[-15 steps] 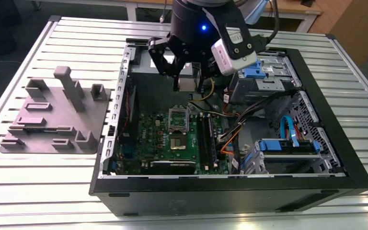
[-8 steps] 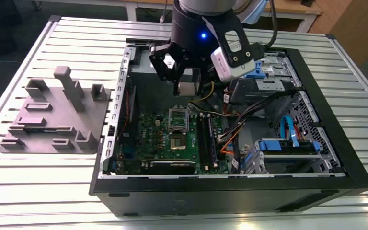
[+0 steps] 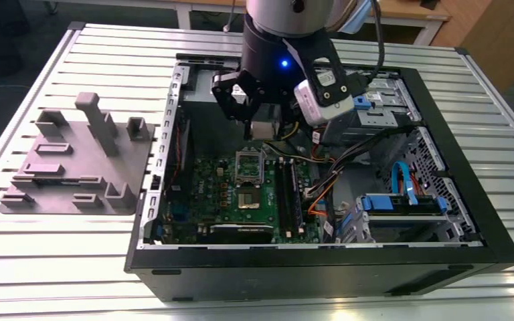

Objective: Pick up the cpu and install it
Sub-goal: 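Place the cpu into insertion slot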

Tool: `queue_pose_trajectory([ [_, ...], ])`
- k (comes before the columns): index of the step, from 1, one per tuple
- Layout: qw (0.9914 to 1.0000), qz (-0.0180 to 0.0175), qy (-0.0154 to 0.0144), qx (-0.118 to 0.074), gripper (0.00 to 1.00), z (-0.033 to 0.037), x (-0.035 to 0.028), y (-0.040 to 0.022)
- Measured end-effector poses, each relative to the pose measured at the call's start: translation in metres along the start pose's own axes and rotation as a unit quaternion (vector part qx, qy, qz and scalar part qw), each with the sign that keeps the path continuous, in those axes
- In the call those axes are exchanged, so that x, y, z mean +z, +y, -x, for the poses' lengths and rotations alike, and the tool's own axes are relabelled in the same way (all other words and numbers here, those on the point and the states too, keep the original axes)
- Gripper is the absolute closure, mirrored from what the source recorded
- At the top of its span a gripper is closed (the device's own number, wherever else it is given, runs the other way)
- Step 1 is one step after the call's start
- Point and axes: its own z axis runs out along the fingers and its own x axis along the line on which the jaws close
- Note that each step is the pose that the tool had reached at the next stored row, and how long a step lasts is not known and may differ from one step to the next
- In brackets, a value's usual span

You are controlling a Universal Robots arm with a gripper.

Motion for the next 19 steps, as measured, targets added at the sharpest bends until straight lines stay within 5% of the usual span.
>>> queue_pose_trajectory([
  [5, 0.99982, 0.0, -0.001, 0.019, 0.53, -0.0017, 0.0092, -0.0003],
  [19, 0.99982, 0.0, -0.001, 0.019, 0.53, -0.0018, 0.0344, -0.007],
])
